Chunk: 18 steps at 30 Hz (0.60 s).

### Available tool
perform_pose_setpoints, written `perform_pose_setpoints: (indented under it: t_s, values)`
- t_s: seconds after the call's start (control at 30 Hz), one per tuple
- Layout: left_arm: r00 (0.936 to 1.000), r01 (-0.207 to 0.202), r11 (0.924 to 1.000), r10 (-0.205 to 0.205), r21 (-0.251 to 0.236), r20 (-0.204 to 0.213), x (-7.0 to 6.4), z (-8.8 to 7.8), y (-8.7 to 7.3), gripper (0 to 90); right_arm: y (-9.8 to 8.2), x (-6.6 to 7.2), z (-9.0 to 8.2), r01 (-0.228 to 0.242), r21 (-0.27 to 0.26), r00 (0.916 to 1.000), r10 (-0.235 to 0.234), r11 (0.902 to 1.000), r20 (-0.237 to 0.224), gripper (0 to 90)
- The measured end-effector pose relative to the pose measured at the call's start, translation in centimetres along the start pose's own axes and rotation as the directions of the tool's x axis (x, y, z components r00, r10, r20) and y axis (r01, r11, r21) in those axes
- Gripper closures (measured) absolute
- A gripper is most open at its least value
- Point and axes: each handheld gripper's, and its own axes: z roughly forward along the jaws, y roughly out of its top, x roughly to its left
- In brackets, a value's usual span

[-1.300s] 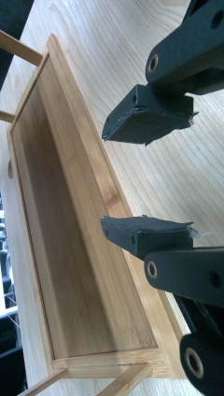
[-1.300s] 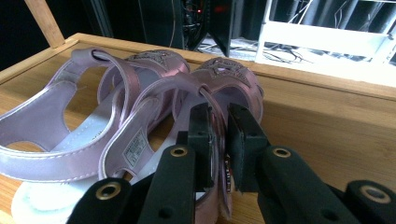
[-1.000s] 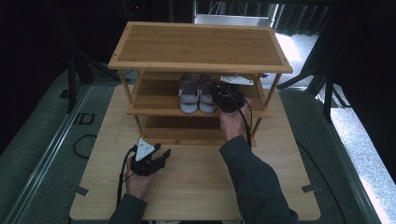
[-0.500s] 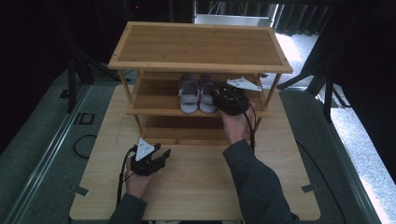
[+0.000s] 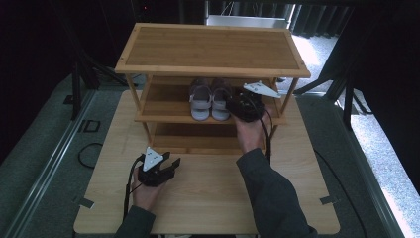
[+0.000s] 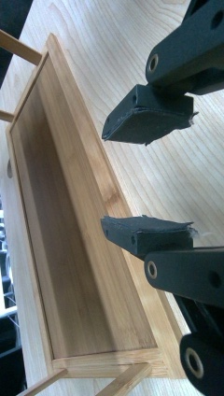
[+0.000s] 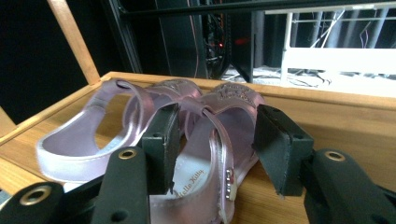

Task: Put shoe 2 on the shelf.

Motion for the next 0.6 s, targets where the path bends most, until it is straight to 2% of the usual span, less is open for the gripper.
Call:
perform_pose_setpoints:
  t_s: [0.17,0.33,0.4,0.6]
  values:
    - [1.0,0.0,1.0,0.0,0.0,0.0,0.0,0.0,0.0,52.0,-0.1,-0.1,-0.8,0.001,-0.019,0.9999,-0.001,0.9998,-0.011,50.0]
    - [1.0,0.0,1.0,0.0,0.0,-0.001,0.0,0.0,0.0,52.0,-0.7,-0.5,-2.3,-0.021,-0.047,0.999,0.019,0.9987,-0.041,49.4]
    - [1.0,-0.001,1.0,0.001,0.002,-0.001,0.0,0.0,0.0,52.0,-1.1,-0.9,-3.5,-0.038,-0.054,0.9974,0.034,0.9978,-0.063,49.4]
    - [1.0,-0.005,1.0,0.005,0.006,-0.002,-0.1,0.1,-0.1,51.9,-2.3,-1.6,-5.3,-0.038,-0.029,0.9953,0.035,0.9989,-0.091,49.3]
